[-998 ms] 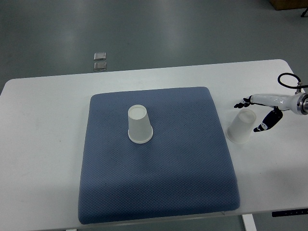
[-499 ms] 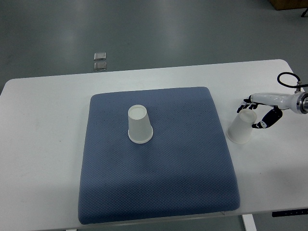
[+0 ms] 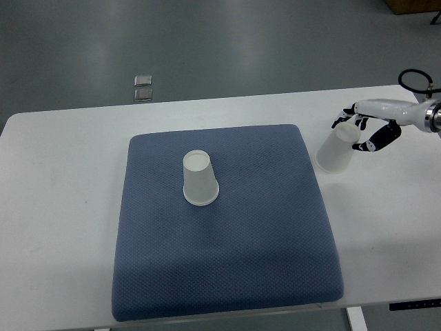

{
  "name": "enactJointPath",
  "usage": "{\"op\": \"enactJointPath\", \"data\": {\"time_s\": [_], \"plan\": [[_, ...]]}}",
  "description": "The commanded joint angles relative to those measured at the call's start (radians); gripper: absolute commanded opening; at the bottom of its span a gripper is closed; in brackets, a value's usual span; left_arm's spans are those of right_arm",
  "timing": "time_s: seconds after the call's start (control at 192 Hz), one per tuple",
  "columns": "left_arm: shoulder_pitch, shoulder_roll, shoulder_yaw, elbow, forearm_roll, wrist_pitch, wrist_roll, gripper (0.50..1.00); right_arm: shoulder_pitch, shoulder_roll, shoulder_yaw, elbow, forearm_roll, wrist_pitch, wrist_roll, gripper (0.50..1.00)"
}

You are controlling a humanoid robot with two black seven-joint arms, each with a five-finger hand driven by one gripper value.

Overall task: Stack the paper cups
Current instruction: 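Lift the held cup and carry it above the cup on the pad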

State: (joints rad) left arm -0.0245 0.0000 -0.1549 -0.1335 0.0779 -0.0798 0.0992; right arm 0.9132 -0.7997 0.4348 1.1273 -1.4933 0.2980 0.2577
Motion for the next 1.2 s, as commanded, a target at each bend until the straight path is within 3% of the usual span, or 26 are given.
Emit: {"op": "enactJointPath", "data": {"time_s": [0.0, 0.286, 0.53, 0.826, 1.195], "plan": [[0.0, 0.0, 0.0, 0.0, 0.0, 0.0, 0.001, 1.0, 0.075, -0.009, 0.002, 0.037, 0.015, 0.027, 0.002, 0.554], [0.0, 0.0, 0.0, 0.0, 0.0, 0.0, 0.001, 1.0, 0.262, -0.001, 0.009, 0.146, 0.041, 0.15, 0.0, 0.556], [0.0, 0.0, 0.0, 0.0, 0.0, 0.0, 0.001, 1.0, 0.389, 0.109, 0.007, 0.158, 0.041, 0.256, -0.011, 0.562], [0.0, 0.0, 0.0, 0.0, 0.0, 0.0, 0.001, 1.0, 0.46, 0.266, 0.002, 0.147, 0.039, 0.273, -0.032, 0.562], [0.0, 0.0, 0.0, 0.0, 0.0, 0.0, 0.001, 1.0, 0.478, 0.387, -0.007, 0.095, 0.028, 0.308, -0.049, 0.568]]}}
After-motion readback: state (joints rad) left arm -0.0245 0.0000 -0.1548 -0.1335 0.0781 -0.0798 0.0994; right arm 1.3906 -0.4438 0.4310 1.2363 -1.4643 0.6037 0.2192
